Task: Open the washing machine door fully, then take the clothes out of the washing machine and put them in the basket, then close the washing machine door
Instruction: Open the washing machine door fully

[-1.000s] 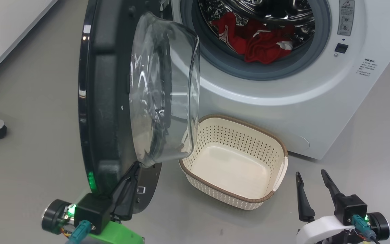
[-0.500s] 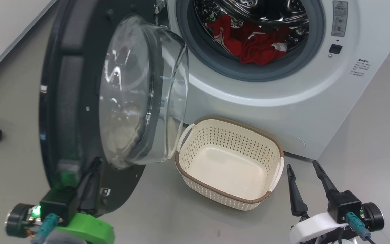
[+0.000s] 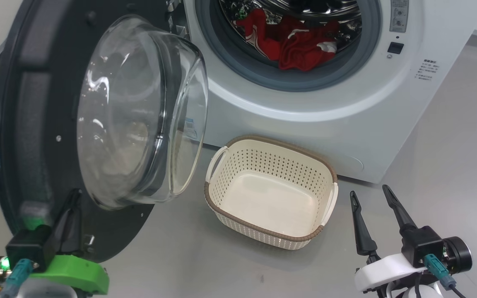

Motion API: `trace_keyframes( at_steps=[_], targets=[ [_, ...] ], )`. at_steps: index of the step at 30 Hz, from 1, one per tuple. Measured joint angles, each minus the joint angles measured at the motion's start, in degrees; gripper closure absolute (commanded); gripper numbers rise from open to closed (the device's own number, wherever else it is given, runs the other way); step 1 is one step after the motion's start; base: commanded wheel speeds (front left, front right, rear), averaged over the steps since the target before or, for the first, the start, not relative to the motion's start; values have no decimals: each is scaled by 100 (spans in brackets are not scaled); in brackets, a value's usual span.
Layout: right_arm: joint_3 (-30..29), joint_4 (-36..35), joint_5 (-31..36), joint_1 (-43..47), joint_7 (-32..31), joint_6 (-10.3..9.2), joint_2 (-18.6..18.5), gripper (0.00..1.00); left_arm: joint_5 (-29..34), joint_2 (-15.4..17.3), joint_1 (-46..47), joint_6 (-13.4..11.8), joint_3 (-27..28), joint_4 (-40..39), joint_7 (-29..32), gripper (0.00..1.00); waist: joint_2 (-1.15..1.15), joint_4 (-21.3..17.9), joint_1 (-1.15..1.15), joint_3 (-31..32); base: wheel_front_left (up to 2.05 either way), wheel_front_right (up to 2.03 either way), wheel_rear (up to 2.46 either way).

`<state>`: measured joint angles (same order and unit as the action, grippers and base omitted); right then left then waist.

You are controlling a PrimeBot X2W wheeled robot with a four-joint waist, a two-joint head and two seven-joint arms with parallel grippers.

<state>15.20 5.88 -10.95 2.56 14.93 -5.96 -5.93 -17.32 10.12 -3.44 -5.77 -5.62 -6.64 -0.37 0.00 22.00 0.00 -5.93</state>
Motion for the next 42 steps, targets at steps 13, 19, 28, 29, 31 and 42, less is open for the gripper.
trace_keyframes(
  at_steps=[13, 19, 28, 29, 31, 42],
  targets=[
    [5, -148, -8, -15, -57, 2, 5, 0, -214, 64, 151, -46, 882, 572, -120, 100, 0, -268, 0, -144, 0, 0, 0],
    [-25, -187, -9, -64, -100, 1, 3, 0, -254, 158, 381, -48, 1210, 813, -176, 100, 0, -413, 0, -242, 0, 0, 0],
    [-71, -218, -18, -96, -100, 1, -12, 0, -260, 175, 593, -49, 1517, 1146, -285, 100, 0, -533, 0, -319, 0, 0, 0],
    [-80, -218, -18, -96, -100, 1, -12, 0, -260, 183, 615, -51, 1544, 1194, -308, 100, 0, -544, 0, -326, 0, 0, 0],
    [-101, -220, -19, -96, -100, 1, -19, 0, -260, 191, 673, -51, 1603, 1289, -331, 100, 0, -558, 0, -337, 0, 0, 0],
    [-115, -219, -44, -96, -100, 1, -37, 0, -268, 196, 786, -55, 1752, 1623, -516, 100, 0, -616, 0, -336, 0, 0, 0]
  ],
)
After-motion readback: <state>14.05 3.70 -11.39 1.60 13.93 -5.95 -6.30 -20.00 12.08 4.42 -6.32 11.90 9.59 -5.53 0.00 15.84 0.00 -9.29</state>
